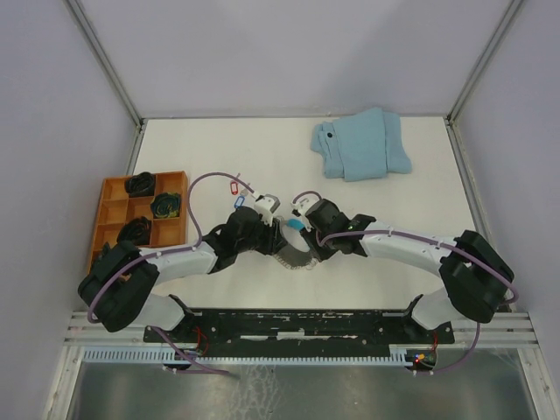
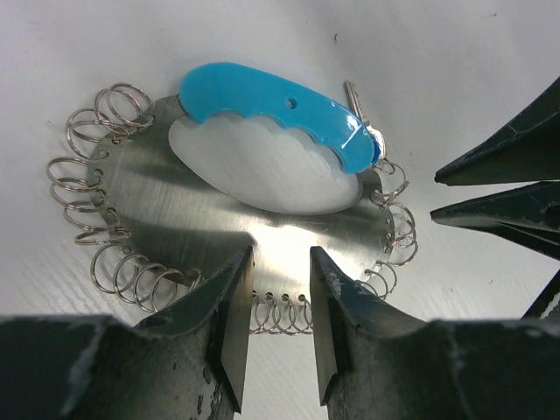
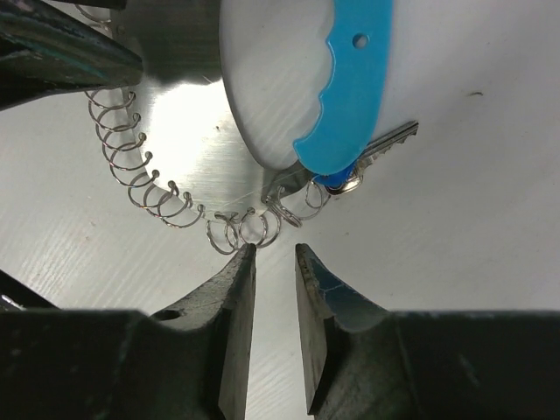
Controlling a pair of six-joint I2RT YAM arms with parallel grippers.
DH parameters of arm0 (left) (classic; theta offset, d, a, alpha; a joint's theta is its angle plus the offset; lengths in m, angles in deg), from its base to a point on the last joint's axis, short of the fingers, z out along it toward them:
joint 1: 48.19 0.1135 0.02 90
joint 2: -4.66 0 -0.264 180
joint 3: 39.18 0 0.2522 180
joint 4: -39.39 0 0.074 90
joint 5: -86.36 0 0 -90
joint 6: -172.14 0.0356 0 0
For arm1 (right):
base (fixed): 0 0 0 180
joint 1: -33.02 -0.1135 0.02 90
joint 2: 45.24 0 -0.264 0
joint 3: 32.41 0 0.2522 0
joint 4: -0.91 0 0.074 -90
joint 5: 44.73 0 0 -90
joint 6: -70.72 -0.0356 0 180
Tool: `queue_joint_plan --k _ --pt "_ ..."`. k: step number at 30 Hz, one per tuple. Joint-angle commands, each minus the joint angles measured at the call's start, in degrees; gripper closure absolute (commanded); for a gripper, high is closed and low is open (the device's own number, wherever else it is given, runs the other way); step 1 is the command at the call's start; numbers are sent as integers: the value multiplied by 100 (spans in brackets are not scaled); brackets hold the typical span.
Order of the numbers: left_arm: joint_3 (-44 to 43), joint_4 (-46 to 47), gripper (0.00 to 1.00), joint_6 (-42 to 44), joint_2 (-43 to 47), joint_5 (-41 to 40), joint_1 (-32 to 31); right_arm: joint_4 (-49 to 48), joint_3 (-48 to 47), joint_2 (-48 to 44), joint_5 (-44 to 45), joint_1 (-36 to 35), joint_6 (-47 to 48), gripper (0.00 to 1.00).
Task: Put the keys on the keyring
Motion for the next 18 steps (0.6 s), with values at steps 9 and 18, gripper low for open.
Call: queue_joint_plan --k 9,18 --pt "-162 326 62 -22 -384 484 21 -619 254 307 -114 242 -544 59" --pt "-204 316 62 -14 -484 513 21 -1056 389 574 -478 309 -620 63"
